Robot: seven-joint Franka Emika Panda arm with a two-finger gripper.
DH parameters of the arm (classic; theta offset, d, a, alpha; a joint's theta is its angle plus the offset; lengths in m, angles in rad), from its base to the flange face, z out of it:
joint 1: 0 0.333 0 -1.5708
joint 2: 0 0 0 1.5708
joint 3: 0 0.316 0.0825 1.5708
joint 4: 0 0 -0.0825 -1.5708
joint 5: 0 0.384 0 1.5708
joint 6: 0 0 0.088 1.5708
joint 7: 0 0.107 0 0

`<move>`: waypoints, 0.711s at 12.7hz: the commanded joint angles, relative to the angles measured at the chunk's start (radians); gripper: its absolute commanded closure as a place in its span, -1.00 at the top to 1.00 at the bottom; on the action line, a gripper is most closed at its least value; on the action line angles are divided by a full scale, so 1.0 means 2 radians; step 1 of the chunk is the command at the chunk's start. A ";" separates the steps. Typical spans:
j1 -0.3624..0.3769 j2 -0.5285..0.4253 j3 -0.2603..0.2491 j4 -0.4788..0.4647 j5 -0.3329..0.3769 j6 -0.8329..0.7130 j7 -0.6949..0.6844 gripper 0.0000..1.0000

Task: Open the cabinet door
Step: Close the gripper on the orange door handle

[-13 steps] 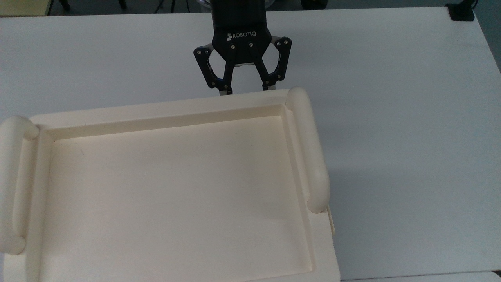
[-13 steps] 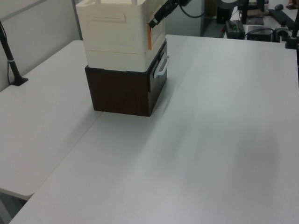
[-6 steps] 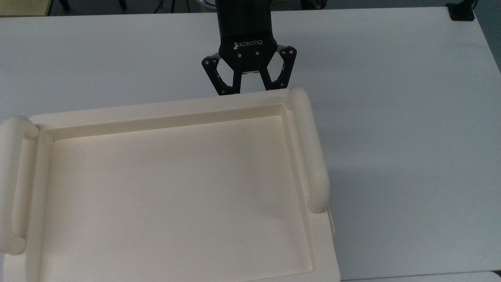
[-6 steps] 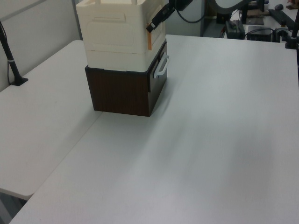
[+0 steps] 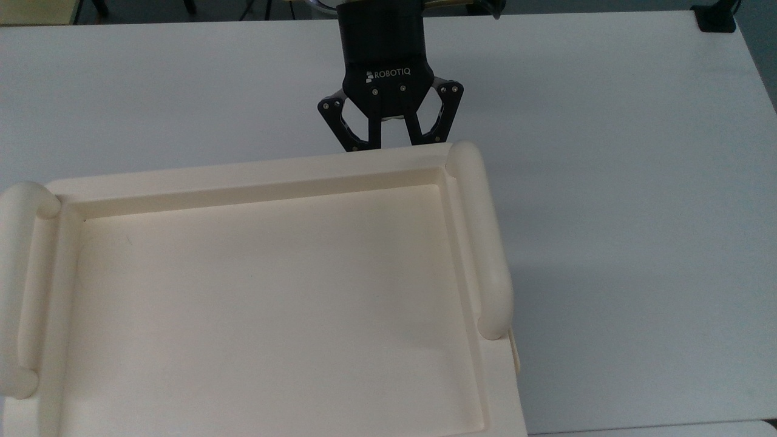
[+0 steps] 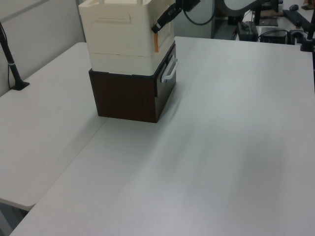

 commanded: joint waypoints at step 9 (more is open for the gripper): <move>-0.006 -0.007 -0.002 -0.012 0.000 0.021 -0.012 -0.57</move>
